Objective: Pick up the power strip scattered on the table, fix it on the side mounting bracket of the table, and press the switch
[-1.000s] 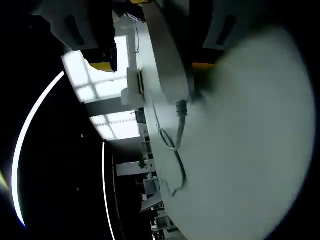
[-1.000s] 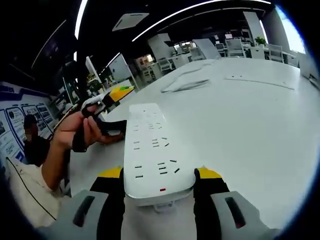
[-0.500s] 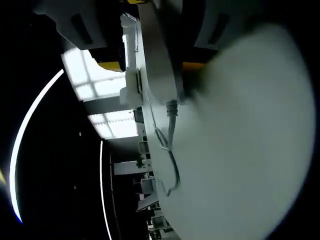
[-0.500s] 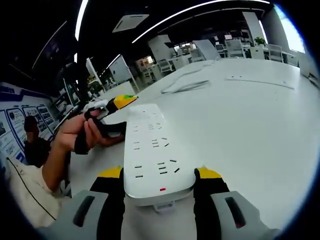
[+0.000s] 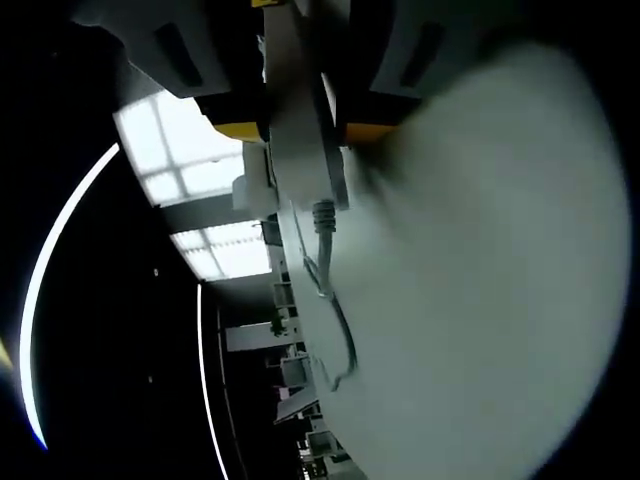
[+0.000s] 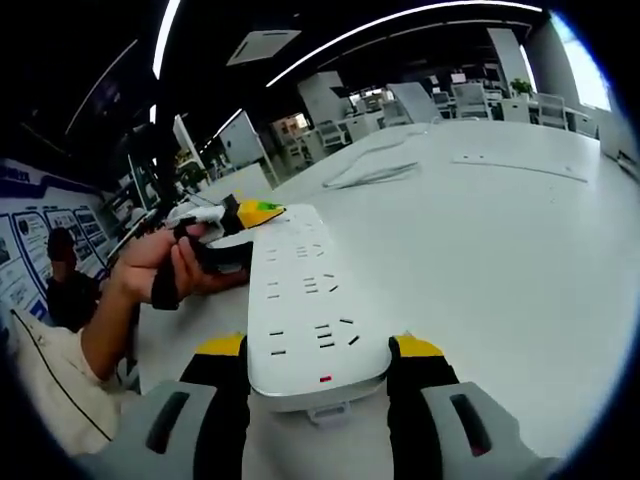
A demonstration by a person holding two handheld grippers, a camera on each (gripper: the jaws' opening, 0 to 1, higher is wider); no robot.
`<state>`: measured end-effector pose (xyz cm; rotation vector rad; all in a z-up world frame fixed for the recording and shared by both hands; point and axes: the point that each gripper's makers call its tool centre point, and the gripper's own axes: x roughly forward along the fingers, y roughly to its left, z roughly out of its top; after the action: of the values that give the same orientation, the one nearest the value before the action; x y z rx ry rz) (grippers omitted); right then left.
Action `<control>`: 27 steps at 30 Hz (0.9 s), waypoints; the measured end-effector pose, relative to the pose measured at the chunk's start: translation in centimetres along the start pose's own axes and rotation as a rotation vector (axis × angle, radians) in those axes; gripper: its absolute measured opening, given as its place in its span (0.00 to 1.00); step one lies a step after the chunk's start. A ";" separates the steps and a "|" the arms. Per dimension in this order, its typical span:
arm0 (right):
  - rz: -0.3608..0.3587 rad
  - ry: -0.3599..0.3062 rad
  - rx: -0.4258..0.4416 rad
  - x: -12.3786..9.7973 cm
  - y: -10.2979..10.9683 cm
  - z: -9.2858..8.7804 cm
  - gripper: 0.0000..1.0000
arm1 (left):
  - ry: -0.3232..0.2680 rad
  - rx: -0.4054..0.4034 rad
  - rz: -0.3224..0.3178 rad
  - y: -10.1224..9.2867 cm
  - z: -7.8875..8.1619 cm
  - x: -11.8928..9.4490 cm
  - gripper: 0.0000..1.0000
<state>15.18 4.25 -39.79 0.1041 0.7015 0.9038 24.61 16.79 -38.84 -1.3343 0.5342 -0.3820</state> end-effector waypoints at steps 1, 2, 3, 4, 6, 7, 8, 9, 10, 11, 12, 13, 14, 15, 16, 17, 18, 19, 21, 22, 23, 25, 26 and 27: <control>-0.001 0.000 -0.001 0.0 0.0 0.0 0.50 | 0.000 -0.002 0.000 0.0 0.0 0.0 0.31; -0.001 0.000 -0.002 0.0 0.0 0.0 0.50 | 0.000 -0.002 0.000 0.0 0.0 0.0 0.31; -0.002 0.000 -0.003 0.0 0.0 0.0 0.50 | 0.002 -0.006 0.000 0.0 0.0 0.0 0.31; -0.002 0.000 -0.004 0.0 0.0 0.0 0.50 | 0.002 -0.009 0.001 0.0 0.0 0.0 0.30; -0.004 0.000 -0.006 0.0 0.0 0.0 0.50 | 0.002 -0.015 0.002 0.0 -0.1 0.0 0.30; -0.004 0.000 -0.007 0.0 0.0 0.0 0.50 | 0.002 -0.016 0.003 0.0 -0.1 0.0 0.30; -0.004 0.000 -0.007 0.0 0.0 0.0 0.50 | 0.002 -0.016 0.003 0.0 -0.1 0.0 0.30; -0.005 0.000 -0.008 0.0 0.0 0.0 0.50 | 0.002 -0.016 0.003 0.0 -0.1 0.0 0.30; -0.007 -0.001 -0.013 0.1 0.0 0.0 0.50 | -0.010 -0.019 -0.002 0.0 -0.1 -0.2 0.30; -0.007 -0.001 -0.016 0.1 0.0 0.0 0.50 | -0.014 -0.017 -0.002 0.0 -0.2 -0.2 0.29; -0.009 -0.002 -0.018 0.1 0.0 0.0 0.50 | -0.018 -0.012 -0.001 0.0 -0.1 -0.2 0.29; -0.010 -0.003 -0.019 0.1 0.0 0.0 0.50 | -0.018 -0.012 -0.002 0.0 -0.1 -0.2 0.29; -0.013 -0.003 -0.026 0.2 0.0 0.0 0.50 | -0.016 -0.006 -0.002 0.0 0.0 -0.2 0.29; -0.015 -0.004 -0.035 0.2 -0.2 0.1 0.50 | -0.014 -0.003 0.001 0.0 0.0 -0.2 0.29; -0.018 -0.006 -0.043 0.3 -0.2 0.2 0.50 | -0.013 -0.002 0.003 0.1 0.1 -0.3 0.28; -0.024 -0.012 -0.061 0.4 -0.2 0.2 0.50 | -0.017 -0.013 0.002 0.1 0.1 -0.3 0.28; -0.029 -0.016 -0.071 0.5 -0.2 0.2 0.50 | -0.020 -0.018 0.001 0.2 0.2 -0.3 0.27; -0.032 -0.018 -0.076 0.5 0.2 0.1 0.50 | -0.023 -0.024 0.003 0.3 0.3 -0.3 0.27; -0.040 -0.023 -0.090 0.5 0.3 0.1 0.50 | -0.028 -0.033 0.000 0.2 0.4 -0.4 0.27; -0.041 -0.027 -0.094 0.5 0.3 0.1 0.50 | -0.027 -0.038 -0.002 0.1 0.4 -0.4 0.26; -0.043 -0.031 -0.099 0.5 0.3 0.1 0.50 | -0.026 -0.039 -0.005 0.1 0.4 -0.4 0.26; -0.051 -0.042 -0.121 0.5 0.3 0.1 0.50 | -0.026 -0.052 -0.018 0.1 0.4 -0.4 0.26; -0.054 -0.045 -0.127 0.5 0.3 0.1 0.50 | -0.027 -0.055 -0.024 0.1 0.4 -0.4 0.26; -0.056 -0.048 -0.130 0.5 0.2 0.1 0.50 | -0.027 -0.051 -0.027 0.0 0.4 -0.4 0.26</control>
<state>15.27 4.80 -39.89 -0.0097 0.5967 0.8883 24.45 17.30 -38.69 -1.3948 0.5067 -0.3736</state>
